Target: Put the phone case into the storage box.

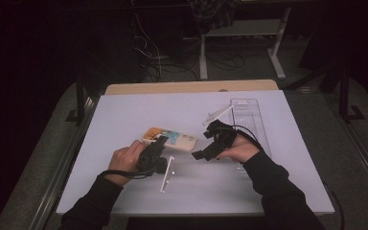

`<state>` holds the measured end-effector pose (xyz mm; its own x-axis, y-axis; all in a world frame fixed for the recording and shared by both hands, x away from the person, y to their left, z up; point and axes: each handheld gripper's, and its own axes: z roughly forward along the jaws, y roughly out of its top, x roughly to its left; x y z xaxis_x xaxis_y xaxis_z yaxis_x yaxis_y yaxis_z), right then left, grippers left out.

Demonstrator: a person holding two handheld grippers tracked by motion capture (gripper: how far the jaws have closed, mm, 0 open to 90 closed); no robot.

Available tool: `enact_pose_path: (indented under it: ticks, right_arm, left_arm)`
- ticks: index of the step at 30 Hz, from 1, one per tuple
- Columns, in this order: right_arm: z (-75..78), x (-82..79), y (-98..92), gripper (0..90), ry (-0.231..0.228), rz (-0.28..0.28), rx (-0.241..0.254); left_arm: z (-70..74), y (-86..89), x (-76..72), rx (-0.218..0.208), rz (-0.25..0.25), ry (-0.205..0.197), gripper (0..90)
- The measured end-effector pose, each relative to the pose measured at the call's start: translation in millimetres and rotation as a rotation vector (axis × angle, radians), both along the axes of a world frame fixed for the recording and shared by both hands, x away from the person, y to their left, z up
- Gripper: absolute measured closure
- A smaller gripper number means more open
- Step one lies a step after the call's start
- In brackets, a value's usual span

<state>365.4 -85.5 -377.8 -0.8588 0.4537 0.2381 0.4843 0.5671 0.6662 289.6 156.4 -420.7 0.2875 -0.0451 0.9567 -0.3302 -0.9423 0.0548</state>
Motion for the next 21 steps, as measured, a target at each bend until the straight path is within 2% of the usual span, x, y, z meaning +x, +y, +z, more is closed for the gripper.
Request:
enact_pose_path:
  ticks: [1, 4, 6, 10, 12, 17, 21]
  right_arm:
    - [-1.1, -0.1, -1.3, 0.0, -0.012, 0.003, -0.006]
    - [-2.7, -3.3, -3.8, 0.0, 0.003, 0.004, -0.012]
    - [-4.3, -5.8, -5.7, 0.0, -0.011, -0.008, -0.024]
    - [-5.9, -10.2, -11.5, 0.0, -0.002, -0.016, -0.032]
    - [-5.7, -12.0, -15.0, 0.0, -0.024, -0.026, -0.035]
    - [-8.3, -13.4, -23.3, 0.0, -0.02, -0.047, -0.041]
    - [-14.1, -11.8, -25.7, 0.0, -0.011, -0.06, -0.057]
  left_arm:
    - [0.0, 1.0, 0.6, -0.004, 0.004, 0.001, 80.1]
    - [1.3, 3.3, 2.1, -0.008, 0.015, 0.02, 80.0]
    - [1.5, 5.2, 2.9, -0.013, 0.026, 0.025, 80.0]
    - [2.7, 9.2, 4.6, -0.022, 0.04, 0.032, 80.0]
    - [3.3, 11.0, 5.1, -0.021, 0.047, 0.034, 80.0]
    - [3.6, 13.7, 6.9, -0.025, 0.06, 0.05, 80.0]
    - [4.6, 14.0, 7.9, -0.041, 0.07, 0.082, 80.0]
